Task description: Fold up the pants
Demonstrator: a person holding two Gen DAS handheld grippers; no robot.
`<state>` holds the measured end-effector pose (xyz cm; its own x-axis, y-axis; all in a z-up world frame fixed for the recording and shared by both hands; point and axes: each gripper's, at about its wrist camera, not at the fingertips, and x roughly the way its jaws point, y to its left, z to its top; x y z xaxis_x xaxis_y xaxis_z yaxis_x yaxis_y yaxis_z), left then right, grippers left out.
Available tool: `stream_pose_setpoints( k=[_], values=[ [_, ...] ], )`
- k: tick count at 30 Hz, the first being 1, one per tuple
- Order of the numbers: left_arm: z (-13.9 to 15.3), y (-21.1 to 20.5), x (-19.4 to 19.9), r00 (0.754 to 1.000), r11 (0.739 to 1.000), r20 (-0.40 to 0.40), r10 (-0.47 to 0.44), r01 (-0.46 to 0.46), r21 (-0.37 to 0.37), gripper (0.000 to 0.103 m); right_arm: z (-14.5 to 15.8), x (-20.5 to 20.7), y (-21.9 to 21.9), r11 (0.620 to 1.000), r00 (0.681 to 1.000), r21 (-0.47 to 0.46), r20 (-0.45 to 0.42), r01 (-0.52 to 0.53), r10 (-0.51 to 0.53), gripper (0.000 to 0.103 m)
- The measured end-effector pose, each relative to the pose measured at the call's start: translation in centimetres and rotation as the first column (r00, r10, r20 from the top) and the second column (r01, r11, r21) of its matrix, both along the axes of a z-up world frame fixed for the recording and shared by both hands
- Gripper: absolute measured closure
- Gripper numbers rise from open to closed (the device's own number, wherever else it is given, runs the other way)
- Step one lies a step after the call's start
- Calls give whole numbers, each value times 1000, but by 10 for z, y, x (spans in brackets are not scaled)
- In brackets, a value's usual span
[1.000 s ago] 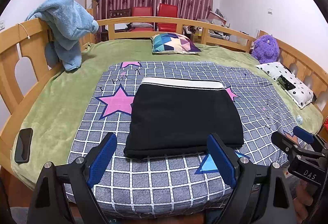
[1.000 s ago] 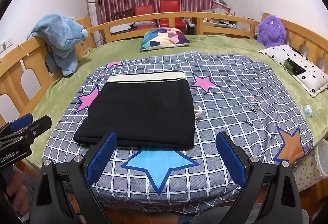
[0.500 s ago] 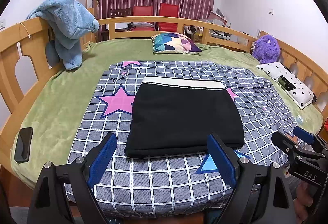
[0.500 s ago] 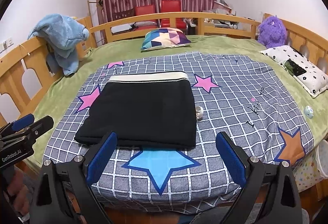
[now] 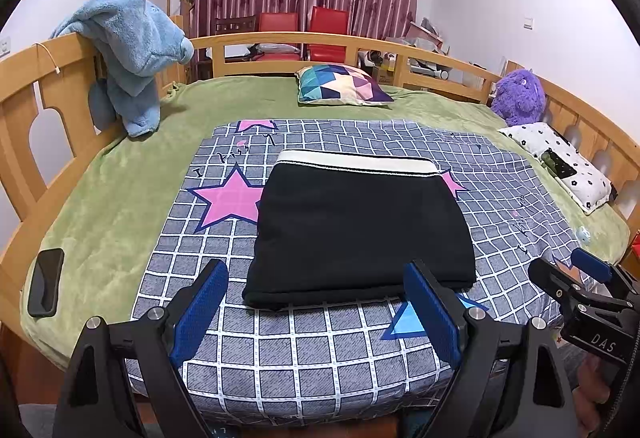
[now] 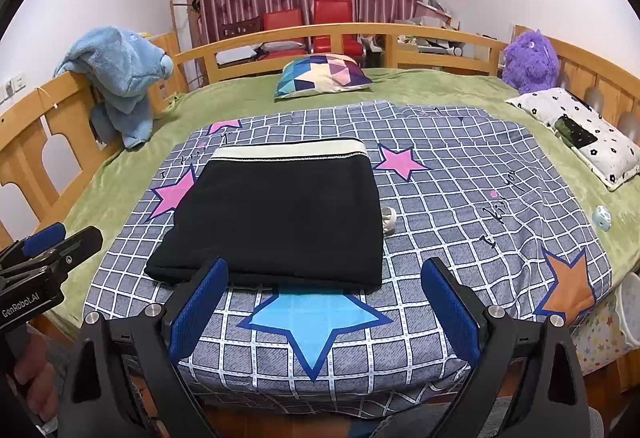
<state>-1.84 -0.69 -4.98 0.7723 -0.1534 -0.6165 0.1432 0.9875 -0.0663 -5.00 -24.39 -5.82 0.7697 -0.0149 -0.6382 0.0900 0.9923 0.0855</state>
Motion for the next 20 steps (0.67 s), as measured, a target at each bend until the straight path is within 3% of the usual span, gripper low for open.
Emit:
stream_pose_setpoints(
  k=[20],
  values=[
    [2,-6,-3,1000,1000,9,-1,2,-6,14,-1,1,-3,1000,1000,-5,-3,-11,11,7]
  ],
)
